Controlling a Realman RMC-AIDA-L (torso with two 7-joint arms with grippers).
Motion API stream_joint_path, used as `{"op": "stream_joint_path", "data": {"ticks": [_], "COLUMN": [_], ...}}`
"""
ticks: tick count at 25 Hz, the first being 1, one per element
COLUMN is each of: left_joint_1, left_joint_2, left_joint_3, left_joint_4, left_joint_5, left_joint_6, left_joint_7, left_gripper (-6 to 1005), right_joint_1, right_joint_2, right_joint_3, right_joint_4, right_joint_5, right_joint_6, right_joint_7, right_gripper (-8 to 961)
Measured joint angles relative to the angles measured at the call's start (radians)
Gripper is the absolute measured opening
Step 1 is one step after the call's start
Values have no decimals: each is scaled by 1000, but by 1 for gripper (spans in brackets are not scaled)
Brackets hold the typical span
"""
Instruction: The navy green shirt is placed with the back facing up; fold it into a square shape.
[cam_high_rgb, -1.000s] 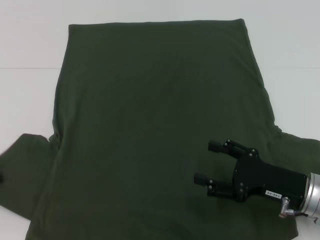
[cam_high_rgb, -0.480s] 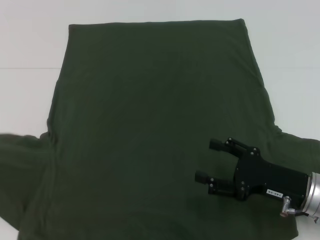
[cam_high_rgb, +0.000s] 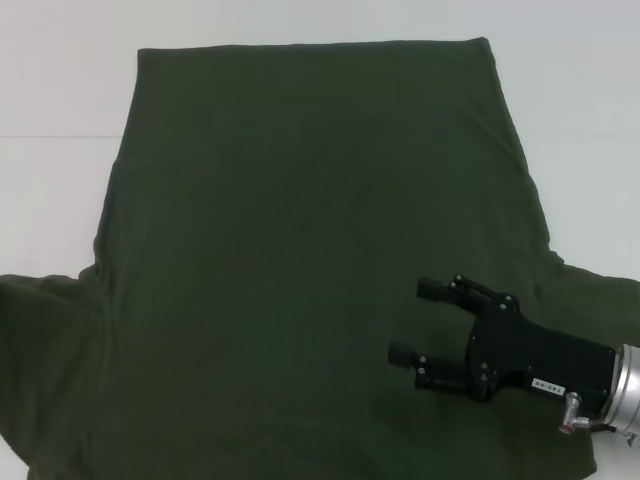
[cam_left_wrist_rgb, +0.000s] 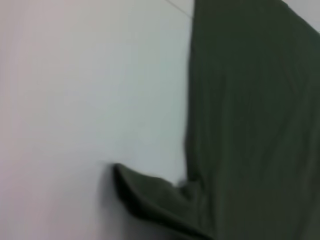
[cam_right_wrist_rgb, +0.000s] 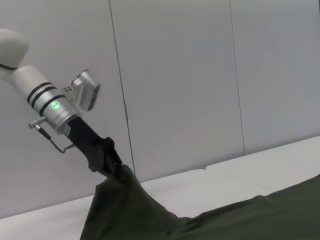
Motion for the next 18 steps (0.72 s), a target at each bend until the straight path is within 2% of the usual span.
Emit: {"op": "stream_joint_path", "data": {"ticks": [6,11,14,18], "left_joint_1": [-71,-138,-162,-164], "left_joint_2": [-39,-91,-133,-167], "left_joint_3": [-3,26,81,167], "left_joint_4": [5,-59,-107,-160], "left_joint_5": [-62,-101,-101,-96], "left_joint_6": [50,37,-25,-117], "left_joint_7": [-39,-38,-25,-23], "left_gripper": [44,45,46,48], "right_joint_1": [-1,-1,-2,-2], "right_joint_2": [0,0,0,0], "right_joint_3": [0,0,0,0], "right_joint_4": [0,0,3,11], "right_joint_5": [0,0,0,0], "right_joint_6": [3,2,2,1], "right_joint_7": [0,0,0,0], "right_gripper": [944,944,943,943]}}
